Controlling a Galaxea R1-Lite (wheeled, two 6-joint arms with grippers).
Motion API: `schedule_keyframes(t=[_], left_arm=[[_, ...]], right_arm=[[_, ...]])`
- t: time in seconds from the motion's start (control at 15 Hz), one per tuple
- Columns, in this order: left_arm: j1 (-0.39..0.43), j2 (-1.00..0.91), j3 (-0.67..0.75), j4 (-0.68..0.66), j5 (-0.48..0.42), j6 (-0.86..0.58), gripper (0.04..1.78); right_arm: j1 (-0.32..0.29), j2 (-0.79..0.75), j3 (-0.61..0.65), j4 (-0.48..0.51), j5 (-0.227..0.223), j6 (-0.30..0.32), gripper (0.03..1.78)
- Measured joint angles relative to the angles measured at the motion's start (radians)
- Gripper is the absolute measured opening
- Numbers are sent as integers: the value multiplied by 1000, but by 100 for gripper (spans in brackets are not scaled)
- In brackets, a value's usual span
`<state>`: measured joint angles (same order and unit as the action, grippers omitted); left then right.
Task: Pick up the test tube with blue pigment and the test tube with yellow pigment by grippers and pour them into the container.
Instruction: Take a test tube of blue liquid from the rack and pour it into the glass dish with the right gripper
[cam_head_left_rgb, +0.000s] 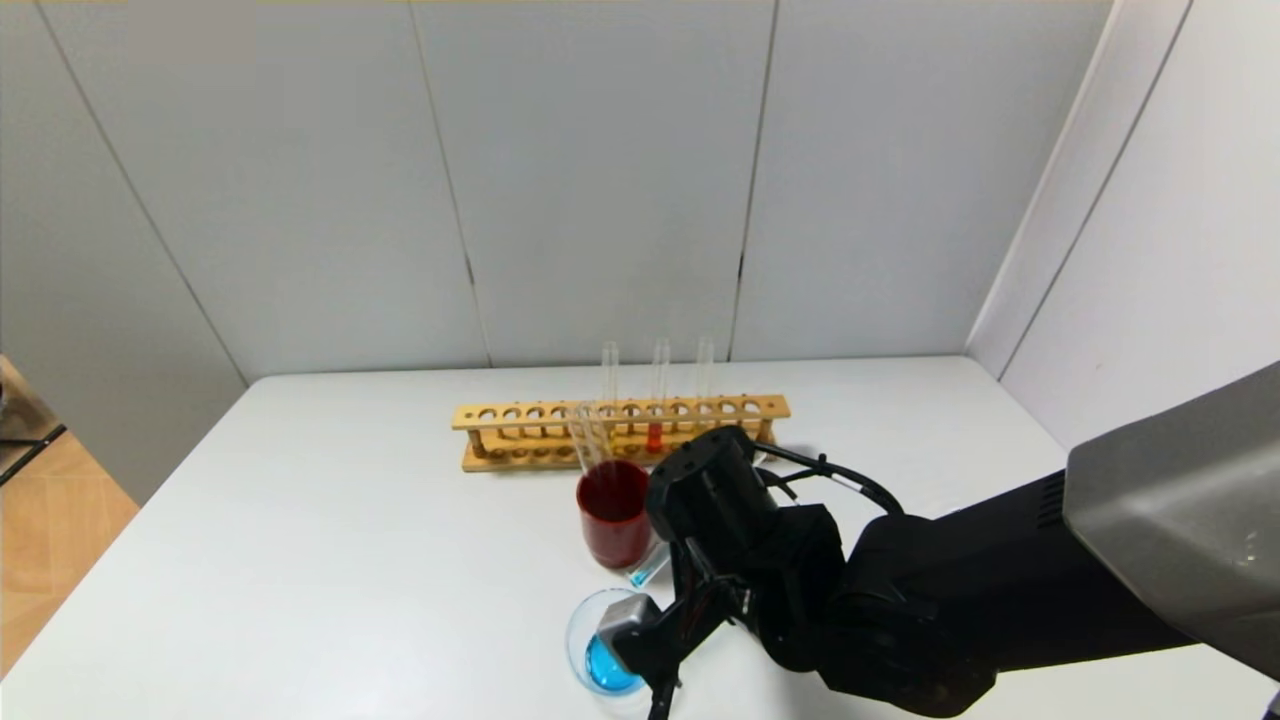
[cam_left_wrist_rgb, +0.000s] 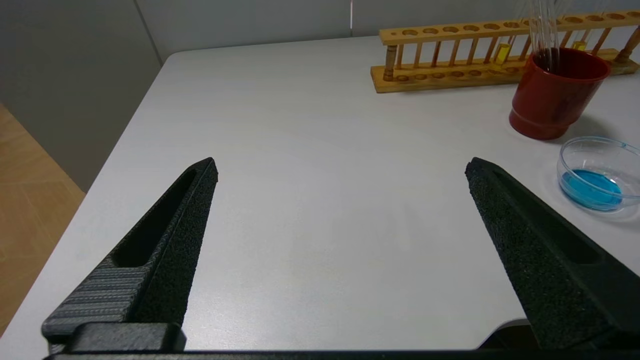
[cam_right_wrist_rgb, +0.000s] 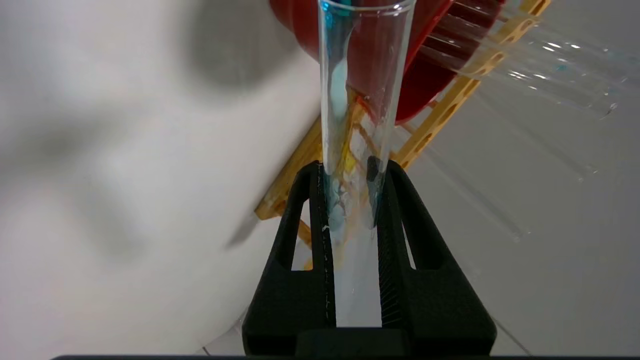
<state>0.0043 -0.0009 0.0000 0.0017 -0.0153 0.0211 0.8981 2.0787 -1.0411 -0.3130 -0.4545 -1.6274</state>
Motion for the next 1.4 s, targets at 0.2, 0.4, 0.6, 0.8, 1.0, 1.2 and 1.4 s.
schedule_keyframes(t=[0.2,0.4,0.6,0.8,1.0,1.2,1.4], left_arm=[[0,0,0,0,0,0,175],[0,0,0,0,0,0,175],[0,0,0,0,0,0,175],[0,0,0,0,0,0,175],[0,0,0,0,0,0,175],[0,0,0,0,0,0,175],[0,0,0,0,0,0,175]], right_arm=[[16,3,-19,0,-35,-27,33],[36,4,-24,-3,-69,-43,33],[58,4,-18,-6,-109,-64,33],[74,5,-13,-3,-136,-80,33],[85,12,-12,-6,-141,-102,33],[93,16,-9,-9,-142,-107,33],[97,18,-10,-10,-151,-107,33]])
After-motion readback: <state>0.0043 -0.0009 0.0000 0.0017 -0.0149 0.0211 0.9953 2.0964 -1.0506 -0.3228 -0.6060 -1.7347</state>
